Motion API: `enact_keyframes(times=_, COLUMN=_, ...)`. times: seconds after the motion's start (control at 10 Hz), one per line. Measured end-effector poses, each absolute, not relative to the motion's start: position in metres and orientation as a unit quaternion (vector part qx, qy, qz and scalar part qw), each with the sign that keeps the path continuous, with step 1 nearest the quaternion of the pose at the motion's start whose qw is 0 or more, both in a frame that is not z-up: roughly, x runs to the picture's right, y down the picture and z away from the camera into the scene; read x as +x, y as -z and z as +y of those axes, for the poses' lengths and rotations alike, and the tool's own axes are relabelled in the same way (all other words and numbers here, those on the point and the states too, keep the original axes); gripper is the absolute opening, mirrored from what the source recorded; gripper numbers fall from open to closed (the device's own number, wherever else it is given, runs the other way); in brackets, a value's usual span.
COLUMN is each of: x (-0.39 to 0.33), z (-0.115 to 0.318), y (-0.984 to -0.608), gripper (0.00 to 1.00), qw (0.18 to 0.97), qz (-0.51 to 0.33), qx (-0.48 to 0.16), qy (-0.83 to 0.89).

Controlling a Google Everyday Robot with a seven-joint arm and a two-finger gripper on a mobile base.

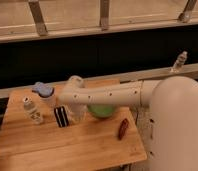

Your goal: Knock the eraser over

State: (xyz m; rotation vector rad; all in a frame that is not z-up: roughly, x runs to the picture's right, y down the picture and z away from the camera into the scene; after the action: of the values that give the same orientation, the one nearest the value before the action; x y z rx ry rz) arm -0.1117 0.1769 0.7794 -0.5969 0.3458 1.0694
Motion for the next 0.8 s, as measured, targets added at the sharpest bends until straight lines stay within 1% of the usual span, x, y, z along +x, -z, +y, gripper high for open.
enact_keyframes(times=0.2, x=-0.13, z=0.208, y=-0.766, gripper=0.0, qw=0.809, qz=0.174, qx=-0.287, qy=-0.482)
enact_keyframes(times=0.4, x=-0.146, z=0.223, y=-0.76, gripper=0.0, qw=0.815, qz=0.181, qx=-0.292, qy=-0.467)
enact_keyframes(times=0.6, x=-0.168, z=0.216, y=-0.765, gripper=0.0, qw=0.825, qz=0.182, qx=-0.286, qy=-0.452)
enact_keyframes(times=0.8, x=-0.182, z=0.189, y=-0.776, gripper=0.0, qw=0.838, qz=0.177, qx=-0.264, qy=-0.444)
